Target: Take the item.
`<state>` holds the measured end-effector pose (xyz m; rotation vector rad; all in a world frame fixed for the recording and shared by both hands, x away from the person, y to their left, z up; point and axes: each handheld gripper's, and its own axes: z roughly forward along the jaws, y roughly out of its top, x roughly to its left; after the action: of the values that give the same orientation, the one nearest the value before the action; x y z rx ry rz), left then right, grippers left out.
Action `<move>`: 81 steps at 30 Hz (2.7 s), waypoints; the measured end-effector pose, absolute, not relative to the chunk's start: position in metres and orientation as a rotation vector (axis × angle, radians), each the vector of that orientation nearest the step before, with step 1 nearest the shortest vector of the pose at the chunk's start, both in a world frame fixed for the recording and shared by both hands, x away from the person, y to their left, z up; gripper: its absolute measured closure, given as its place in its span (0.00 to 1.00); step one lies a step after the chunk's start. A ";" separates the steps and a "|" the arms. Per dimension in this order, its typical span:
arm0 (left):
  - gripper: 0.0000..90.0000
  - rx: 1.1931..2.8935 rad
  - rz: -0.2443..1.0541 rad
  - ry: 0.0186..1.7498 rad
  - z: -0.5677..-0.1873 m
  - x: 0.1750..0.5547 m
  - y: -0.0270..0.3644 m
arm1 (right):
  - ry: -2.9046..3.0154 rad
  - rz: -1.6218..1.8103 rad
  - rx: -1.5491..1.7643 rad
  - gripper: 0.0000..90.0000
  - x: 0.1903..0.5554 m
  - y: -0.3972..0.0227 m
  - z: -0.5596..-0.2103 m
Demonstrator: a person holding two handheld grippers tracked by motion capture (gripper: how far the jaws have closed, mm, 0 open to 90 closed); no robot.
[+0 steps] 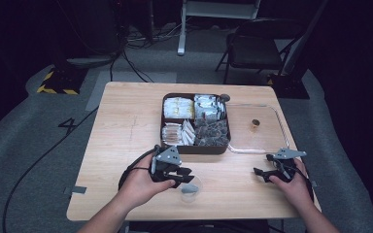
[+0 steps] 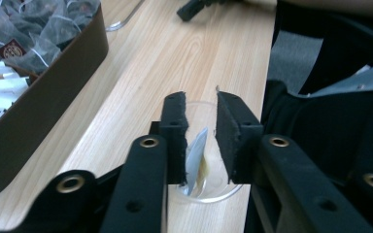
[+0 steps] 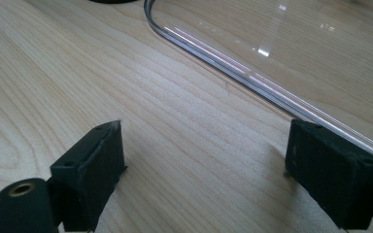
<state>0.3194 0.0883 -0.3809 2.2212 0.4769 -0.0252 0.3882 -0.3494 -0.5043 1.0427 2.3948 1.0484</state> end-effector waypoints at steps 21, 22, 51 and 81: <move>0.42 2.121 0.265 0.674 -0.386 0.360 0.131 | 2.395 1.048 1.042 0.16 0.388 -0.349 -0.504; 0.41 2.114 0.271 0.690 -0.386 0.361 0.136 | 2.395 1.048 1.042 0.16 0.388 -0.349 -0.504; 0.31 2.115 0.453 0.965 -0.421 0.358 0.248 | 2.394 1.048 1.042 0.16 0.388 -0.349 -0.504; 0.24 2.188 0.365 1.145 -0.497 0.339 0.278 | 2.395 1.048 1.042 0.16 0.388 -0.349 -0.504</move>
<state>0.3394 0.2784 -0.4972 2.1884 1.1454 0.3655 0.3882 -0.3494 -0.5043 1.0424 2.3946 1.0484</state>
